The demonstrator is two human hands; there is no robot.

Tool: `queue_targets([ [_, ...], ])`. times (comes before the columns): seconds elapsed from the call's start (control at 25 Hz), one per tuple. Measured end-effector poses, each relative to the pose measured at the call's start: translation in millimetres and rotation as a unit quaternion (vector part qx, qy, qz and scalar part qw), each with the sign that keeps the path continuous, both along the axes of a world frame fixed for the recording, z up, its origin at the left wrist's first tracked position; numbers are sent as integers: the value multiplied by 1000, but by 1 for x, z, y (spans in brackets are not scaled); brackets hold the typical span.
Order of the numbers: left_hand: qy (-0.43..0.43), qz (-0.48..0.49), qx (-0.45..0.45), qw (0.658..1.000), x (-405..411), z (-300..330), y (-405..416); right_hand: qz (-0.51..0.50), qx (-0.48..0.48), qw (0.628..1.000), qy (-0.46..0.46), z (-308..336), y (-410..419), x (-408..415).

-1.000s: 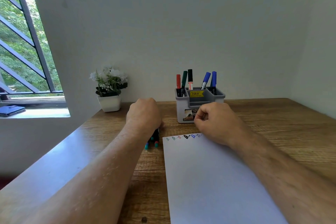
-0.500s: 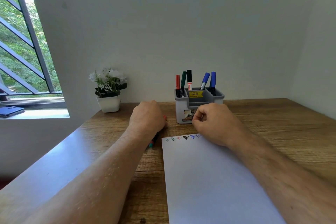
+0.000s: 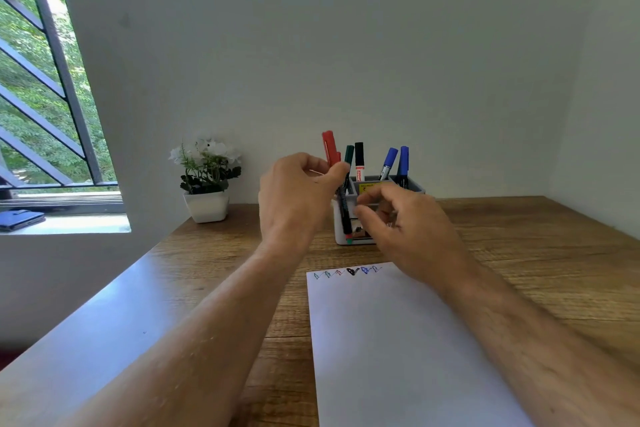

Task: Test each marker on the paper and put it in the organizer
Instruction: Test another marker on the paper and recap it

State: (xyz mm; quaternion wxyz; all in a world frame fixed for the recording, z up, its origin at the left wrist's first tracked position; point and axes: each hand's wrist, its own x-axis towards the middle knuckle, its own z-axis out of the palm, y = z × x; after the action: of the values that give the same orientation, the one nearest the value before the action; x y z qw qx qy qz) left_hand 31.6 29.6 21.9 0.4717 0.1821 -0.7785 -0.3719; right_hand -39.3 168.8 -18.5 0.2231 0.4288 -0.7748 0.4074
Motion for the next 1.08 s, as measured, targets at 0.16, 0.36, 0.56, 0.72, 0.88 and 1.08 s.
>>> queue_targets([
  [0.16, 41, -85, 34, 995, -1, -1, 17, 14, -30, 999, 15, 5, 0, 7],
  [0.36, 61, -188, 89, 976, -1, -3, 25, -1, -76, 996, 42, 5, 3, 3],
  [0.56, 100, -217, 155, 959, -1, -2, 20, 3, -82, 997, 17, 4, 1, 2],
  [0.72, 92, -240, 154, 954, -1, -3, 19, 19, -97, 995, -4, 5, 1, 2],
  [0.88, 74, -249, 144, 955, -1, -5, 18, 16, -95, 995, -31, 3, 1, 0],
  [1.08, 68, -245, 189, 949, -3, -8, 15, 20, -99, 994, -45, 5, 3, -2],
])
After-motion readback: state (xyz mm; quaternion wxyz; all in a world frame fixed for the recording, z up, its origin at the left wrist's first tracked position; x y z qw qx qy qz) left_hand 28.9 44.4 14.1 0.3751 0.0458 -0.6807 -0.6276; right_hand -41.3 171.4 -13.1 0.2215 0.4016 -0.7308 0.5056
